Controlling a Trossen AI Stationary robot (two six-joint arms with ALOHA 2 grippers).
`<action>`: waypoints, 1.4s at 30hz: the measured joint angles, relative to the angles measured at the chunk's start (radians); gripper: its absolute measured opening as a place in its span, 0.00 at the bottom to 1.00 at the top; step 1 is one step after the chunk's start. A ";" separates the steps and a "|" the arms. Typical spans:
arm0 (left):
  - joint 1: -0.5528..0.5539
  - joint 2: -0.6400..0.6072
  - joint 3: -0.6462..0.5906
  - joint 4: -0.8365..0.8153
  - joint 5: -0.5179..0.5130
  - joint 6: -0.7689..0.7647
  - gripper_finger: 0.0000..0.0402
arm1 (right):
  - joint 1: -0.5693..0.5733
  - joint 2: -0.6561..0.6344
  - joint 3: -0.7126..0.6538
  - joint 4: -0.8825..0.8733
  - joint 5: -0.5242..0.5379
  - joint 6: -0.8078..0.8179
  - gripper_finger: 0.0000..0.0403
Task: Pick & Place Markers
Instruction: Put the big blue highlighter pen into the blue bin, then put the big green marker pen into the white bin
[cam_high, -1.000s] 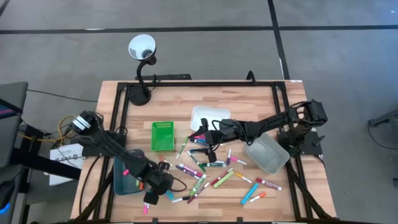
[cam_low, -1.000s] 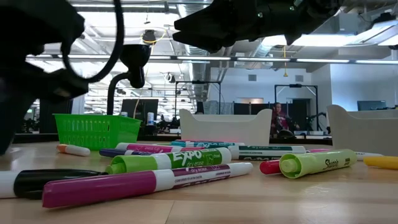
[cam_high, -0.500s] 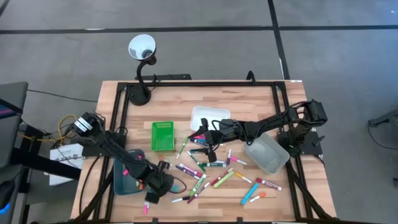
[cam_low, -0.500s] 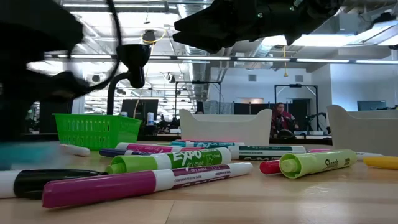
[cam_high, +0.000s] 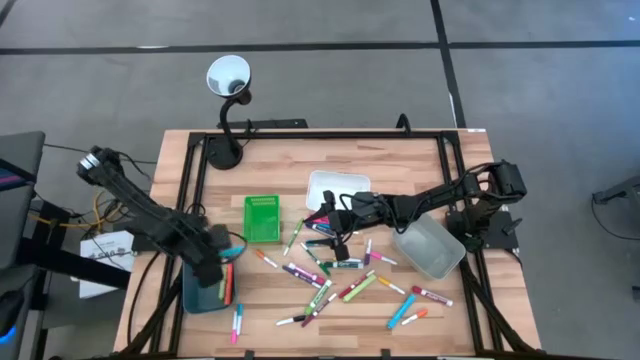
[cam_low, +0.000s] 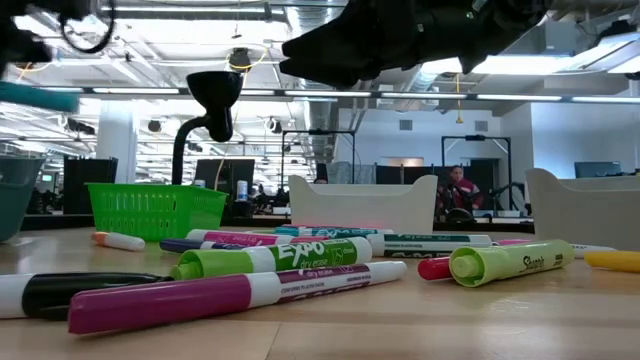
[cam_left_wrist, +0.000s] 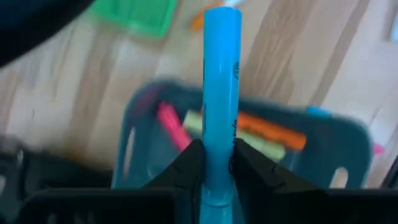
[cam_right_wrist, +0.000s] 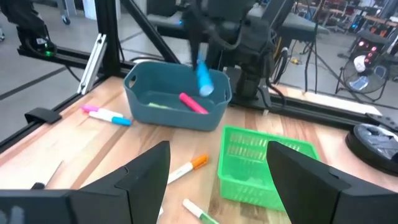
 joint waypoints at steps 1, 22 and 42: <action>-0.011 -0.014 -0.020 0.003 0.012 -0.025 0.17 | 0.000 0.000 0.000 -0.003 0.000 0.000 0.65; 0.054 0.002 -0.311 0.306 0.149 -0.233 0.38 | -0.005 0.000 0.000 -0.044 0.000 0.002 0.65; 0.179 -0.001 -0.144 0.642 -0.081 0.218 0.30 | -0.005 0.000 0.000 -0.037 0.000 0.018 0.65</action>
